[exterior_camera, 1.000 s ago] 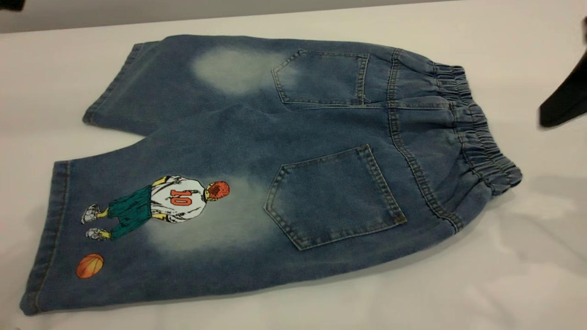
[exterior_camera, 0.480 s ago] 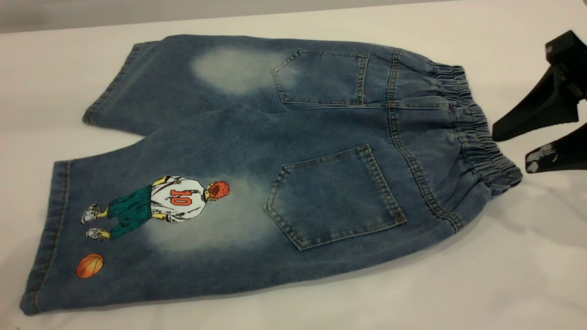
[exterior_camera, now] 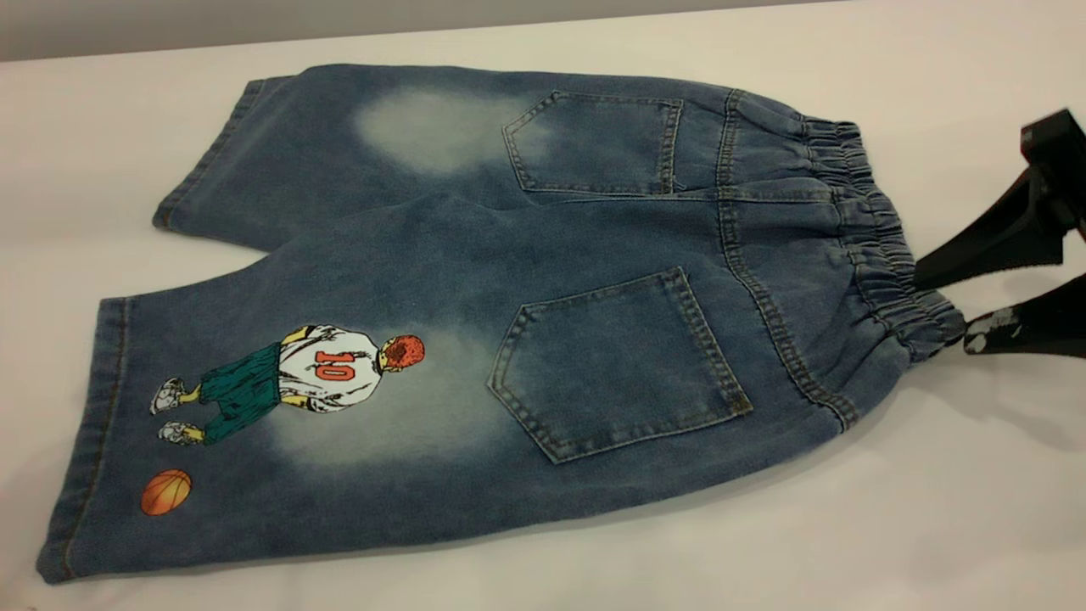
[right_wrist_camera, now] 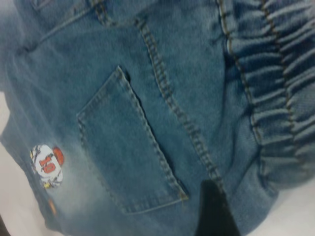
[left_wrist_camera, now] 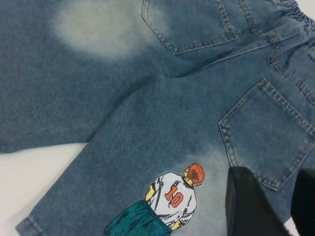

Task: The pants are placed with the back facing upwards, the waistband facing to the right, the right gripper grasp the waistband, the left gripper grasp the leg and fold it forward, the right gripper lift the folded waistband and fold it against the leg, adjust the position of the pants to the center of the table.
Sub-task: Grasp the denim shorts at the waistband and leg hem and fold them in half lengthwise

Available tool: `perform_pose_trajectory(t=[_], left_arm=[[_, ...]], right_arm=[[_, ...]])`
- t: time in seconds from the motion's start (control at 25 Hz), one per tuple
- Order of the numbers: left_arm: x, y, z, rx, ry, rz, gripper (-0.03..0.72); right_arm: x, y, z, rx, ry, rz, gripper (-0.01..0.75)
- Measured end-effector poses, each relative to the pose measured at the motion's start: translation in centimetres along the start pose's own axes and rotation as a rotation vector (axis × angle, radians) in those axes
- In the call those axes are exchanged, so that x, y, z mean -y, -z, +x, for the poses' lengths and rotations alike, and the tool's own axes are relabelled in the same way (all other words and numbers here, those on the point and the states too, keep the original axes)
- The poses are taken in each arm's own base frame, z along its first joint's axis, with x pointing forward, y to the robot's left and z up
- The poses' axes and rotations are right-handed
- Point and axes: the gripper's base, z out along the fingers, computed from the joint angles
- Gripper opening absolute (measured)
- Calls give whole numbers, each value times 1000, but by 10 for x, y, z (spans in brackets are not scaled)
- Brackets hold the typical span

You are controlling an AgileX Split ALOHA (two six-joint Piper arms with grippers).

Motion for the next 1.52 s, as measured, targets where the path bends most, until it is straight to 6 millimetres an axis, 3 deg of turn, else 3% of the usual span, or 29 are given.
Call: perform_pose_trajectory(t=[0.68, 1.08, 1.24, 1.52], left_arm=[[0, 0, 0, -1, 1, 2, 240], [0, 0, 0, -1, 1, 3, 240], [0, 0, 0, -4, -1, 2, 240], [0, 0, 4, -32, -21, 4, 240]], right_arm=[[20, -23, -10, -51, -102, 17, 368], [17, -29, -27, -27, -99, -28, 361], [18, -29, -27, -21, -101, -15, 309], [20, -29, -31, 13, -125, 0, 146]])
